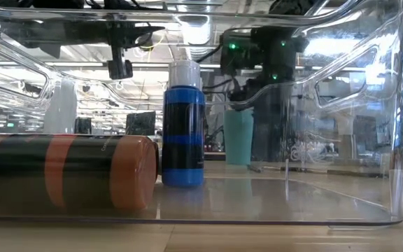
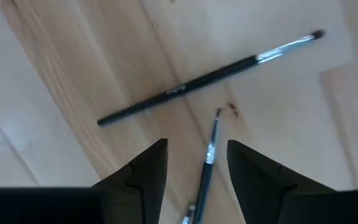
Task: Pick & Place Paint Supplies
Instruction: Put the silver paint brush into the green cup
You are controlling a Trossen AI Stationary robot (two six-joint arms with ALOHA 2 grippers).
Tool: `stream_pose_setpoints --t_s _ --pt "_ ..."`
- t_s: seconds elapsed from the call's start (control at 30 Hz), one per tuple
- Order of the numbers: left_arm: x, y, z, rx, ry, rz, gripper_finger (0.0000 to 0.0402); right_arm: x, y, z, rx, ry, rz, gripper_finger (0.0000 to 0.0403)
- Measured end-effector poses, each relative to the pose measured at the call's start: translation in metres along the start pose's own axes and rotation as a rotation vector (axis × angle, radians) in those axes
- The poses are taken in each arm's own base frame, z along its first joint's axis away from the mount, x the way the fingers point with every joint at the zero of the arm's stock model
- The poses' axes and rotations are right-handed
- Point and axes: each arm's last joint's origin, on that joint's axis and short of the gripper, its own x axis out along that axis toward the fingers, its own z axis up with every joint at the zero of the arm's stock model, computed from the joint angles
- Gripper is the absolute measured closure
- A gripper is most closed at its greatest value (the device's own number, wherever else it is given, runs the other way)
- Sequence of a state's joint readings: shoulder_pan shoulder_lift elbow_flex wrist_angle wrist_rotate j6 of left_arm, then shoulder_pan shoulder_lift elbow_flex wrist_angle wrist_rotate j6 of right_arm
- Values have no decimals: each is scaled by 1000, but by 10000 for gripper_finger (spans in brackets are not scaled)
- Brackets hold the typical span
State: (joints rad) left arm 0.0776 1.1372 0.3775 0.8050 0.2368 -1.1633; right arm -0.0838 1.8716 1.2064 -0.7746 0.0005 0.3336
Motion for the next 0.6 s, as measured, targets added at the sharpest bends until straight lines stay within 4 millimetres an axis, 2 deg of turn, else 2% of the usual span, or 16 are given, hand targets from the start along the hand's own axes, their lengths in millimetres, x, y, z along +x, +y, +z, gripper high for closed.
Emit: stream_pose_setpoints --t_s 0.6 --pt "1 -2 -4 4 16 -13 400 -1 -9 9 30 -73 -9 250"
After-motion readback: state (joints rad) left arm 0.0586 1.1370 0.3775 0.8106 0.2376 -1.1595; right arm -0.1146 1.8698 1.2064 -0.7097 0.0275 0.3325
